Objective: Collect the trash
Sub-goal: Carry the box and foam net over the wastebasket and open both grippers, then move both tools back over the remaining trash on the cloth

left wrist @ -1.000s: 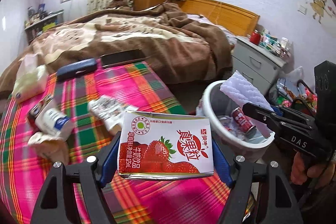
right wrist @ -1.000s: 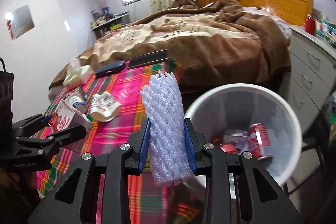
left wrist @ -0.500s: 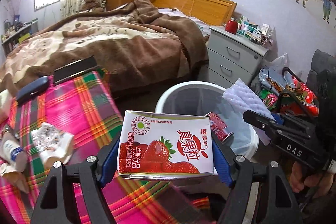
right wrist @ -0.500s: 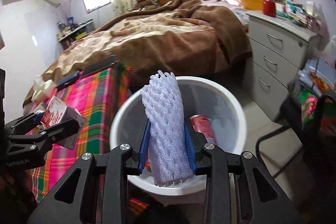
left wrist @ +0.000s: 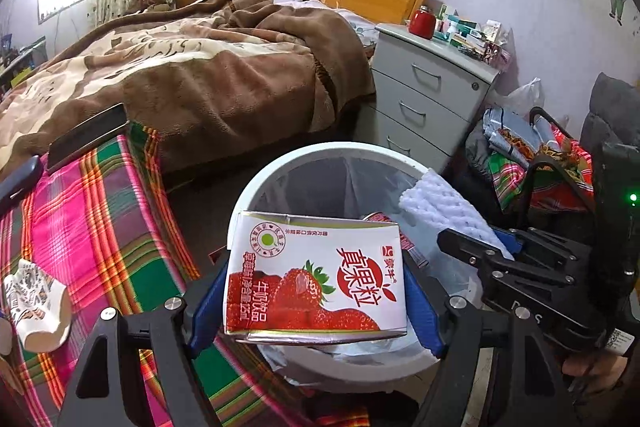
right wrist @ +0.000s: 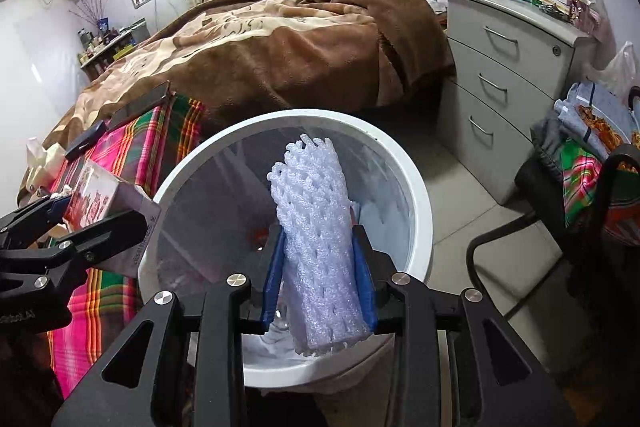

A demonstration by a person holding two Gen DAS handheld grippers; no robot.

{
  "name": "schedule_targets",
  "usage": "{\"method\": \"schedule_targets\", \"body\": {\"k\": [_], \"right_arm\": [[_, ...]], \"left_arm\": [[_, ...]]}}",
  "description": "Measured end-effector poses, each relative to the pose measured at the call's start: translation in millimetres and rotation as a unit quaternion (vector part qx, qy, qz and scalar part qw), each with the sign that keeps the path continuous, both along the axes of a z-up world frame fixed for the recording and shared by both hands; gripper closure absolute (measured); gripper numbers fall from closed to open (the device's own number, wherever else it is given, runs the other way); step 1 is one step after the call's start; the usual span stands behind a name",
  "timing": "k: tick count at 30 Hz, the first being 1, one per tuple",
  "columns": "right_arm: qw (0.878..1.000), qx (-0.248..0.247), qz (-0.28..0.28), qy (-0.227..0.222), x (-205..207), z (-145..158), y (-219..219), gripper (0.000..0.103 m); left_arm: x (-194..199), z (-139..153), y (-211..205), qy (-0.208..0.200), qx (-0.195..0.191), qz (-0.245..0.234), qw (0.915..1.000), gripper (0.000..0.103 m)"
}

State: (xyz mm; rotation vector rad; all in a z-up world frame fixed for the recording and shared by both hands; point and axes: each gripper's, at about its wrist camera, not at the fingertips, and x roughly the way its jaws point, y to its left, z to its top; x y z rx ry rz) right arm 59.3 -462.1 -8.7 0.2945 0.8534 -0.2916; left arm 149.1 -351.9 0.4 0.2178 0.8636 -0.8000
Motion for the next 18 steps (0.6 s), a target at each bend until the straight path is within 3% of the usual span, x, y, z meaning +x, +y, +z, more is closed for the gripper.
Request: {"method": "schedule_targets", "body": {"k": [3,7,18], "right_arm": [[1.0,-0.009,-0.002,0.005,1.3,-0.5,-1.0,0.062],[1.0,-0.006,-0.002,0.004,0.8,-1.3,-2.3,0.045],[1.0,-0.001,-0.005,-0.002,0.0,1.8,6.7,0.044]], "left_arm": [[0.6,-0.8,-4.1,-0.009,0.012,0.008,0.9999,0.026],[1.0,1.6,1.1,-0.007,0.001,0.011,0.9999,0.024],[-1.1,8.9,33.0,-0.009,-0.011,0.037,0.9992,0.024]]}}
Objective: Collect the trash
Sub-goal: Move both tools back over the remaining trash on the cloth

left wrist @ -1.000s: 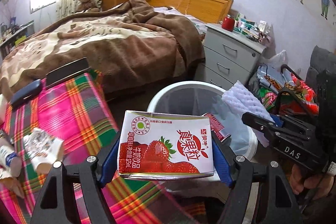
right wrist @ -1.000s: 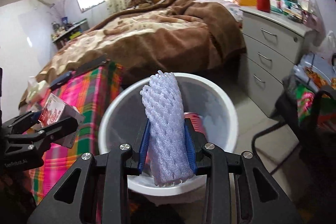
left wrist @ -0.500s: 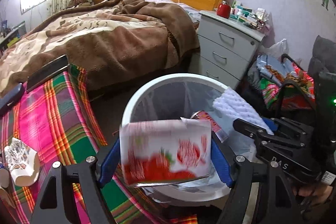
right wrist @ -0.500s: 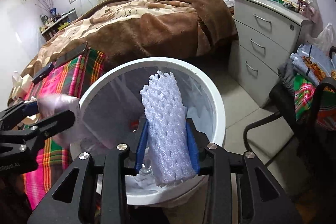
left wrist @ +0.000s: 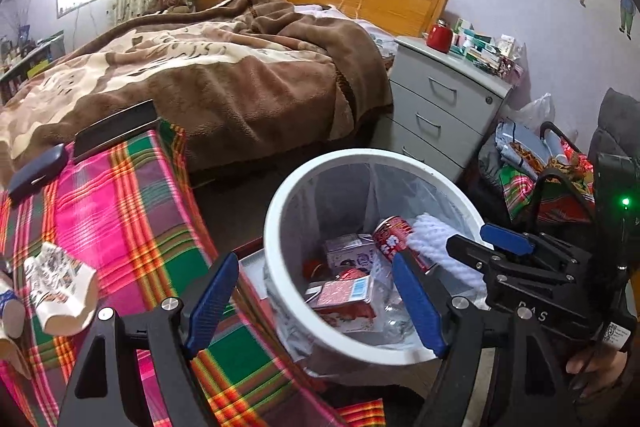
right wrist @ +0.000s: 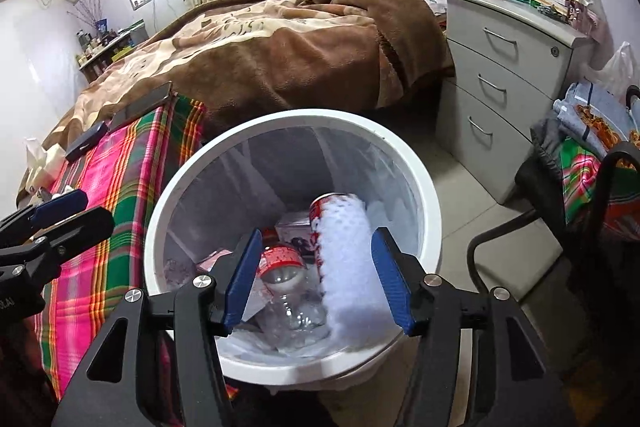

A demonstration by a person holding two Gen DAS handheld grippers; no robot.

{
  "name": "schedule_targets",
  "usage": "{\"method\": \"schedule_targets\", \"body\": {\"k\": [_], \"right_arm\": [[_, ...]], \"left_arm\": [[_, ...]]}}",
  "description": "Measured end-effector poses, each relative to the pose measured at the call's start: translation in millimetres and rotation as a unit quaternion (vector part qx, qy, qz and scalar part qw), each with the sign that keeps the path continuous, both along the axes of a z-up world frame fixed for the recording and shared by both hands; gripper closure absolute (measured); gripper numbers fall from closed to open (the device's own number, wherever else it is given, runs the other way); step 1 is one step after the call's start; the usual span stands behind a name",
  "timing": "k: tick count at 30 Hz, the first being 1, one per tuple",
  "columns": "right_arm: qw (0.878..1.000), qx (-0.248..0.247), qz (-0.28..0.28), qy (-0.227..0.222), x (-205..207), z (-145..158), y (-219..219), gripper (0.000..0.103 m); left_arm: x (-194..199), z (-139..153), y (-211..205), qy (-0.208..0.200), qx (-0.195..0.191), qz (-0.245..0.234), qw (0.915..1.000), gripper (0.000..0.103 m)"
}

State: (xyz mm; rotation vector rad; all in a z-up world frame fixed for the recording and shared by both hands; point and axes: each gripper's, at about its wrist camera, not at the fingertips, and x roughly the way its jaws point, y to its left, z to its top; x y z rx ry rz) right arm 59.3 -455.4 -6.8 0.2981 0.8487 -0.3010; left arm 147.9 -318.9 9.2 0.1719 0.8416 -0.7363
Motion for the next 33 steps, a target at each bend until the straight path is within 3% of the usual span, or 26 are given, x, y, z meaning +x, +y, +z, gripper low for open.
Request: {"method": "schedule_targets", "body": {"k": [17,33], "right_arm": [[0.998,0.002,0.054,-0.032,11.8,12.1,53.0,0.044],[0.988,0.005,0.148,-0.035,47.5,13.0,130.2,0.044]], "left_arm": [[-2.6,9.8,98.6,-0.014,-0.008,0.094,0.9955,0.024],[6.7,11.4,222.2,-0.017,-0.013,0.212,0.977,0.024]]}}
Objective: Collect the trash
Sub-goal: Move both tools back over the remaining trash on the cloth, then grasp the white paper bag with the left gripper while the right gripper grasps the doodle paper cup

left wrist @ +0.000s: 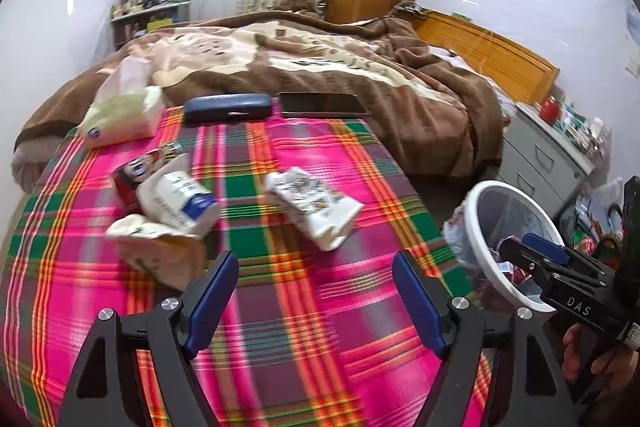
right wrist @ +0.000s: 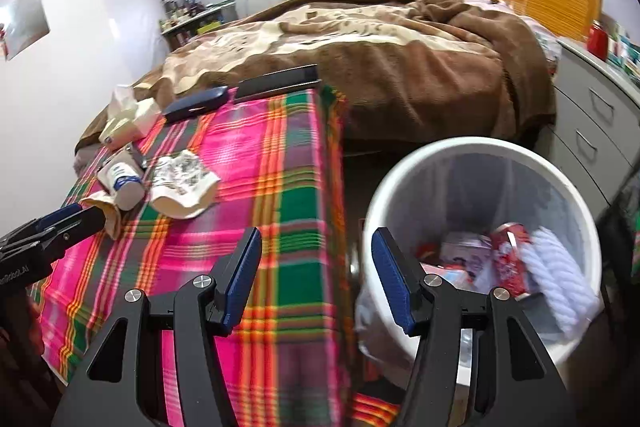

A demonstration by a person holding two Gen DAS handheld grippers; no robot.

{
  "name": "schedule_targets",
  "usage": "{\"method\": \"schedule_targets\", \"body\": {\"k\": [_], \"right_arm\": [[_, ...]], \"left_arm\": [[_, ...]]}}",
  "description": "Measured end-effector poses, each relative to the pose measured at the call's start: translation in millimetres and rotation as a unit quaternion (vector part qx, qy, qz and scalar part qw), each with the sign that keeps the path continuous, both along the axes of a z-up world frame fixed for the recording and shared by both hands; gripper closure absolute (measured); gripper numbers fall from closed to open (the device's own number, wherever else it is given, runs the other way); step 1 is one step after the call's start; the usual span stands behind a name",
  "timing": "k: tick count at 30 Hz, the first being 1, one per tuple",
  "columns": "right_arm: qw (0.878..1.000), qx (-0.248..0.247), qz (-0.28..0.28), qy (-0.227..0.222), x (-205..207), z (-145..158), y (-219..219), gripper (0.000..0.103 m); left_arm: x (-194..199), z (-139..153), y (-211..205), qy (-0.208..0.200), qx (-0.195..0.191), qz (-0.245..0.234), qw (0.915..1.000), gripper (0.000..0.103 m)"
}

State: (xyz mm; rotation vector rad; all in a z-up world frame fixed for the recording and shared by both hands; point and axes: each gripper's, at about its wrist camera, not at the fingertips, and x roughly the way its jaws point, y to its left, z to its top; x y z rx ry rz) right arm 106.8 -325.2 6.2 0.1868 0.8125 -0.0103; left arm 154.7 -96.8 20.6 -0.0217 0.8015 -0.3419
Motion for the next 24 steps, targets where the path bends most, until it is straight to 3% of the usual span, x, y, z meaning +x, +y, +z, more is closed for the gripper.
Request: {"method": "schedule_targets", "body": {"k": [10,15,19,24], "right_arm": [[0.999,-0.004,0.054,0.001,24.0,1.6,41.8,0.044],[0.996,-0.005,0.084,-0.004,40.5,4.0,61.8,0.044],[0.994,-0.005,0.107,-0.015,51.9,7.2,72.8,0.044],[0.99,0.004,0.139,-0.012,72.7,2.8,88.0,0.033]], "left_arm": [[11.6,-0.7,60.3,0.003,-0.002,0.06,0.9982,0.024],[22.1,-0.8,92.4,0.011,-0.029,0.093,0.9952,0.024],[33.8,-2.2,110.4,0.019,-0.027,0.116,0.9927,0.024],[53.2,-9.1,128.0,0.033,-0.038,0.143,0.9885,0.024]]}}
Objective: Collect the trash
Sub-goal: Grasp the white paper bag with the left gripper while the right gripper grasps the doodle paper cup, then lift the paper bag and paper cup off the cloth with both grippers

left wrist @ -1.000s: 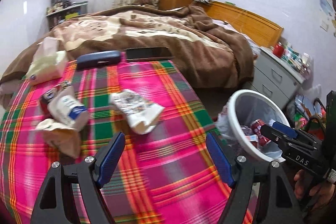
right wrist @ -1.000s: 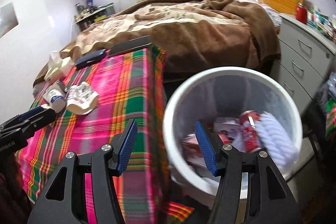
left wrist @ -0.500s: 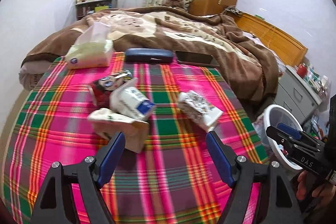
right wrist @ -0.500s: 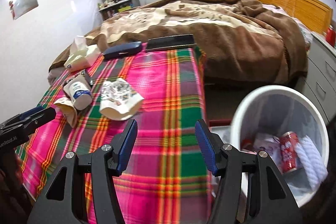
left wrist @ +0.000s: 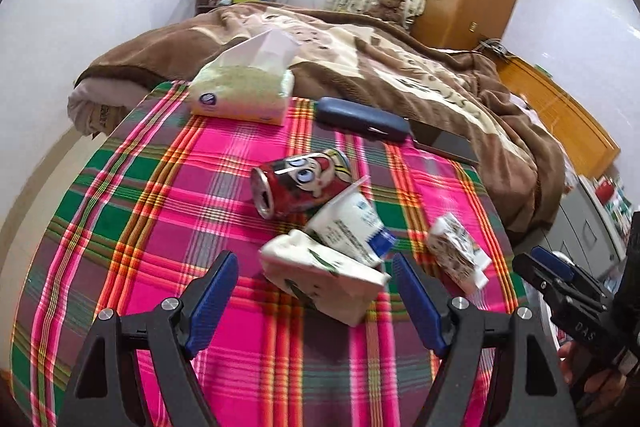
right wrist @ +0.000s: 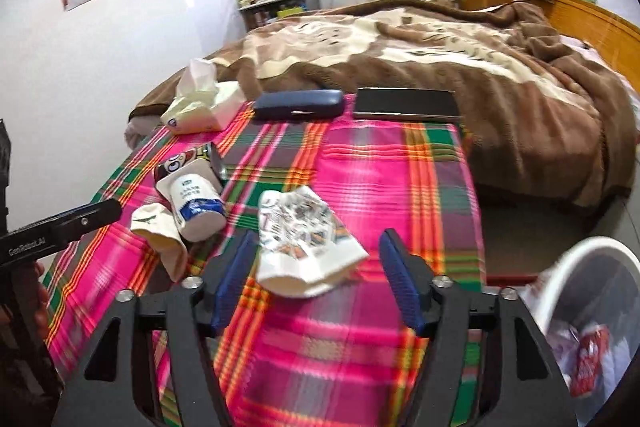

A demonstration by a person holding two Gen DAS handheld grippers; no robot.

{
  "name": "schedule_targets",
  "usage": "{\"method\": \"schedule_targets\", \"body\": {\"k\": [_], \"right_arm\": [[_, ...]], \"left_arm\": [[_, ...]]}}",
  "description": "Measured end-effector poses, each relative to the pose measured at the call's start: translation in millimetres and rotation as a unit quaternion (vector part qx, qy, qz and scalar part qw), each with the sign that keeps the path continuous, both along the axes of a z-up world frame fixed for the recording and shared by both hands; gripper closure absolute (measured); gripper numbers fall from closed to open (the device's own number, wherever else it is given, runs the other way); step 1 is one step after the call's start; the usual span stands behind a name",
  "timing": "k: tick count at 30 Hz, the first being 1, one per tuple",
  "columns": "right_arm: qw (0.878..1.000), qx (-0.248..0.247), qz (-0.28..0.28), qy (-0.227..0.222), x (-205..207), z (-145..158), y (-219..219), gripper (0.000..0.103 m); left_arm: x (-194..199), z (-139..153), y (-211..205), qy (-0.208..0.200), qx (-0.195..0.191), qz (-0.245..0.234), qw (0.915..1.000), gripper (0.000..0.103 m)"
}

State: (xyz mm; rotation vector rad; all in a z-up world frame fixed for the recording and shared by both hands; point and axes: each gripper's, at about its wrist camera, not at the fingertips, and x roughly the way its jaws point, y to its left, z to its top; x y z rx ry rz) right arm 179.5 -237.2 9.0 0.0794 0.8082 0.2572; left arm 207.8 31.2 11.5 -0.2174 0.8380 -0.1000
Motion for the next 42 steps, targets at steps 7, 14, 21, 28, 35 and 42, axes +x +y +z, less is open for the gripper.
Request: {"method": "schedule_targets", "body": {"k": [7,14,21,28,35,42], "right_arm": [[0.999,-0.035,0.02,0.029,22.3,-18.6,20.6,0.033],[0.997,-0.068,0.019,0.038,29.5,-27.8,18.1,0.033],[0.995,-0.085,0.021,0.042,34.9,-35.1,15.4,0.033],[0.995,-0.082,0.025,0.043,37.8,-36.9,16.2,0.033],[0.998,-0.048,0.027,0.043,34.8,-34.5,13.1,0.064],[0.998,-0.031,0.022,0.045,29.4,-35.2,11.3,0.081]], "left_arm": [[24.2,-20.4,2.5,0.031,-0.009,0.014,0.9994,0.024],[38.8,-44.4,-10.3,0.065,-0.011,0.012,0.9978,0.024],[42.7,-56.6,-15.8,0.073,-0.022,0.01,0.997,0.021],[38.3,-66.8,-18.8,0.09,-0.021,-0.009,0.9957,0.022],[28.2,-65.2,-20.1,0.092,-0.005,-0.02,0.9956,0.034],[17.5,-63.6,-11.7,0.095,0.007,-0.024,0.9952,0.055]]}}
